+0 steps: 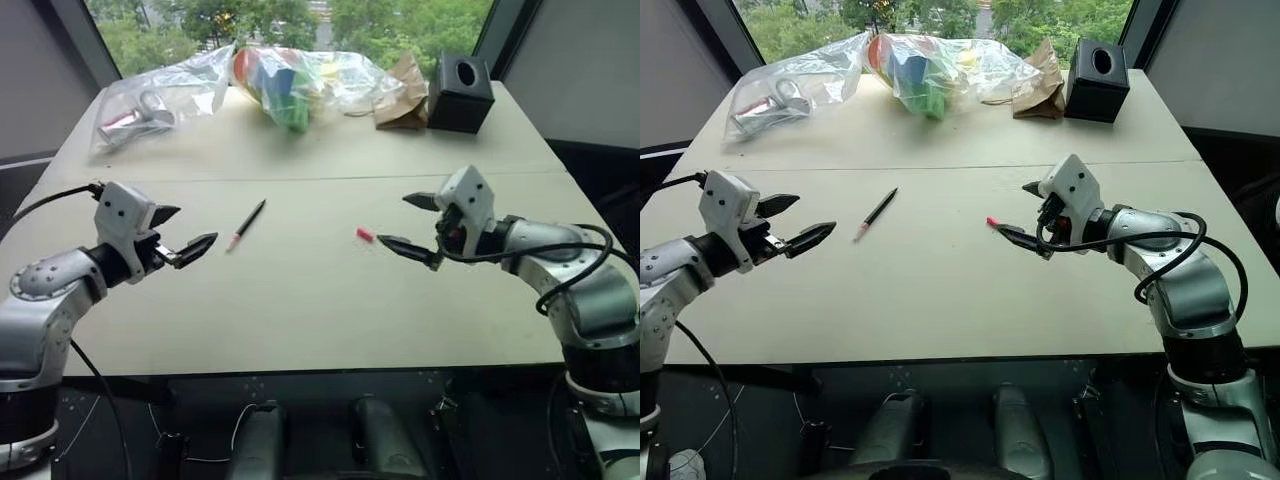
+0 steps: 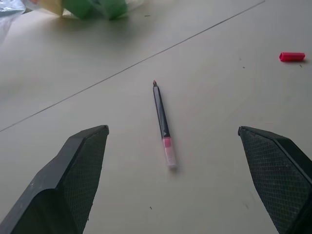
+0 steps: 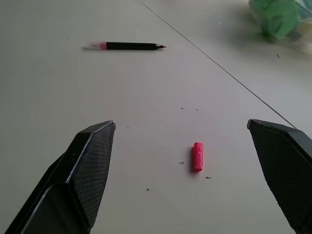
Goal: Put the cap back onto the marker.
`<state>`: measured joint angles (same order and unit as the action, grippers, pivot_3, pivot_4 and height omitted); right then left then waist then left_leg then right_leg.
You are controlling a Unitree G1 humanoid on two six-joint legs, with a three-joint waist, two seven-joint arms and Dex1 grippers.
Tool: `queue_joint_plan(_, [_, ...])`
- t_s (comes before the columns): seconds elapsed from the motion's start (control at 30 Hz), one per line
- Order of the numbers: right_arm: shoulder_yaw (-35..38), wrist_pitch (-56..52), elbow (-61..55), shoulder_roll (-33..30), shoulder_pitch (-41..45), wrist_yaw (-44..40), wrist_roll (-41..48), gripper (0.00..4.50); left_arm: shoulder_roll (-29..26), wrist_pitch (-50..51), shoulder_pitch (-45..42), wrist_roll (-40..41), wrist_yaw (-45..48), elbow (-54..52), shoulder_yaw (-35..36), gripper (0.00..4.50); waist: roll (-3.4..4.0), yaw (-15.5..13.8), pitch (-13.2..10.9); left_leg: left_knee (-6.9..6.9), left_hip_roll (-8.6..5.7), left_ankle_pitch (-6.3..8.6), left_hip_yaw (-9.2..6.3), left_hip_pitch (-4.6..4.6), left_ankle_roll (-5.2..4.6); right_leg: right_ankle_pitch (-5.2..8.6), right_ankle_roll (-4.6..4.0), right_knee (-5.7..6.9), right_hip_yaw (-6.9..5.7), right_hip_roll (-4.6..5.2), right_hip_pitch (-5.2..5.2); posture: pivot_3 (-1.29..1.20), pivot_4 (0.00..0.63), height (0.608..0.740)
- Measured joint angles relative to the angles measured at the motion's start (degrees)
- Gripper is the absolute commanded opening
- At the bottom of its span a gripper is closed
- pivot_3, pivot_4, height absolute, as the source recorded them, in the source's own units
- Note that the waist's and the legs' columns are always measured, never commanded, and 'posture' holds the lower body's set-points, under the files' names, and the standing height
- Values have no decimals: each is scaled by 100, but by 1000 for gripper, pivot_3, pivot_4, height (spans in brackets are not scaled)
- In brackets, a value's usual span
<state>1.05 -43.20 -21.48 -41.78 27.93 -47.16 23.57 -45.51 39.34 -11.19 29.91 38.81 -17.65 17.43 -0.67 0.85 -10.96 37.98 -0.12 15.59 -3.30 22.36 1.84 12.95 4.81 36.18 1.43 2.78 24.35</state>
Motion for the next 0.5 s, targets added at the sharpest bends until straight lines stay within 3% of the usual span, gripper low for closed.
queue_joint_plan(0.5, [-3,-219,-212,-112,106,56,247,4500,-12,302,-94,155,-192,-143,-23,4456,-2,-5,-1,0,0,0,1,2,0,1,-1,-1,1,1,1,0,150,740])
